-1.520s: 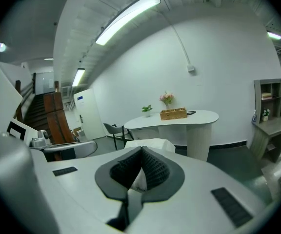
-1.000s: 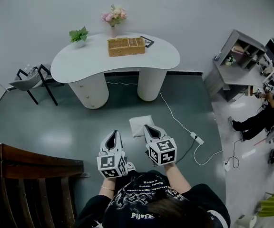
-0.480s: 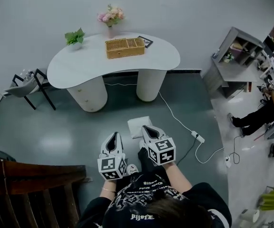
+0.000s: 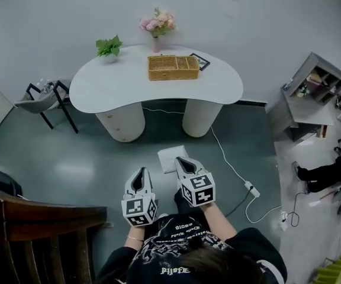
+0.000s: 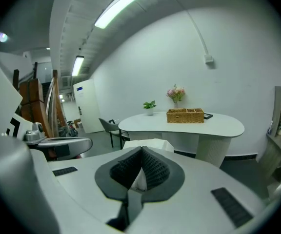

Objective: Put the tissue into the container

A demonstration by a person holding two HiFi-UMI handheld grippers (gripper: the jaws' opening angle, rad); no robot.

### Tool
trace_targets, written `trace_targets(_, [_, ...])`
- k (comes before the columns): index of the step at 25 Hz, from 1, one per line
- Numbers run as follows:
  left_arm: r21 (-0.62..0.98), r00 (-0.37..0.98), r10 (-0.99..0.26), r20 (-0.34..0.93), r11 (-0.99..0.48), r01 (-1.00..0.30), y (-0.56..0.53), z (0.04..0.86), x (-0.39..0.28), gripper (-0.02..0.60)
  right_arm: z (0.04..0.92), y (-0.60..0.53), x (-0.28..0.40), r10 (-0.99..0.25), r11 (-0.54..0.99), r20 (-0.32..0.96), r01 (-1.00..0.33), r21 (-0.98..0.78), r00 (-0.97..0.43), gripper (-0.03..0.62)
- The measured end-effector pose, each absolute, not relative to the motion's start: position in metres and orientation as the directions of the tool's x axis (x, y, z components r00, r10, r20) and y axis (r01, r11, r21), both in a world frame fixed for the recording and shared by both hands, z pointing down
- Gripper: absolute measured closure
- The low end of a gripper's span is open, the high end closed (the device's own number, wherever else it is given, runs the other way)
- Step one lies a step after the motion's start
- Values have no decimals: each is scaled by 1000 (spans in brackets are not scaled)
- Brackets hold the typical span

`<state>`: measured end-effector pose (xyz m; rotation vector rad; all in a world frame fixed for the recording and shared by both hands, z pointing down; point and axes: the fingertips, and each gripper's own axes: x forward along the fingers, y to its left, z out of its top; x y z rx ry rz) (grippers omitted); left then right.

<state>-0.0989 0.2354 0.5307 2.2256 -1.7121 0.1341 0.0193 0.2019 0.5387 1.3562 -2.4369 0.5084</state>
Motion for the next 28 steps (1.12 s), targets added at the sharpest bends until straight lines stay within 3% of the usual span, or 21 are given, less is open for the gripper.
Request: trace_targets(28, [150, 135, -954, 270, -96, -984, -9, 524, -3, 555, 522, -63, 110, -696, 580, 352, -779, -239, -626, 572])
